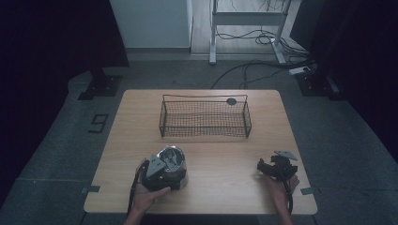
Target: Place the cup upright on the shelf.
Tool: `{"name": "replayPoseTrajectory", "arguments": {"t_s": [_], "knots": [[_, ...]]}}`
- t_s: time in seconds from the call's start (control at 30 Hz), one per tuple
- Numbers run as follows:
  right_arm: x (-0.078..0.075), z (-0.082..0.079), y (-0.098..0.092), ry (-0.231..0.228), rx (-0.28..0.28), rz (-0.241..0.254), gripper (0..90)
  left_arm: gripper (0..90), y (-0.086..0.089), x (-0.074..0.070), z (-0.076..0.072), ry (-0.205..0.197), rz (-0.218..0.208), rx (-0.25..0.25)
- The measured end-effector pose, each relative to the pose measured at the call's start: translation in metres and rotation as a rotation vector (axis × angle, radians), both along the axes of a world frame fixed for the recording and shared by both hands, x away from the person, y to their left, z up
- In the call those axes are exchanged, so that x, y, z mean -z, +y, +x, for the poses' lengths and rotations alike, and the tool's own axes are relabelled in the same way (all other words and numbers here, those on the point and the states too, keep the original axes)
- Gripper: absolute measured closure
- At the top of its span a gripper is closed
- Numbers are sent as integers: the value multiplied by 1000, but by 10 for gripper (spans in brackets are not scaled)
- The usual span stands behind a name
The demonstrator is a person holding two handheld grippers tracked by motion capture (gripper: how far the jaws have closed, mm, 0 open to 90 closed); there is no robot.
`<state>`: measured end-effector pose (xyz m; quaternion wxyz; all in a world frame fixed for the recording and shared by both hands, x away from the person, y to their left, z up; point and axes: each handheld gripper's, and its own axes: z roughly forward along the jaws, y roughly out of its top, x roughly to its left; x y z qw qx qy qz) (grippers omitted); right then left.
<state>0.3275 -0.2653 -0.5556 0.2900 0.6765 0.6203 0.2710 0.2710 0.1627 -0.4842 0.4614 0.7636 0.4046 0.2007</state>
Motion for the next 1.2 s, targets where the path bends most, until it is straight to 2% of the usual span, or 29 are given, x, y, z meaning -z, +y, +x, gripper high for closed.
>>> {"name": "replayPoseTrajectory", "arguments": {"t_s": [0.17,0.4,0.67,0.87,1.0,1.2], "knots": [[0,0,0,0,0,0,68,36,5,-1,-1,0,-16,-11],[0,0,0,0,0,0,68,36,13,-8,-4,-25,-37,-10],[0,0,0,-1,2,1,70,37,28,-15,-6,-43,-64,-50],[0,-1,0,-5,1,0,87,37,36,-17,-7,-37,-82,-89],[0,-2,1,-10,-6,-1,105,37,37,-22,-8,-39,-76,-122],[0,0,1,-11,-21,-1,107,37,34,-35,-2,-43,-100,-158]]}}
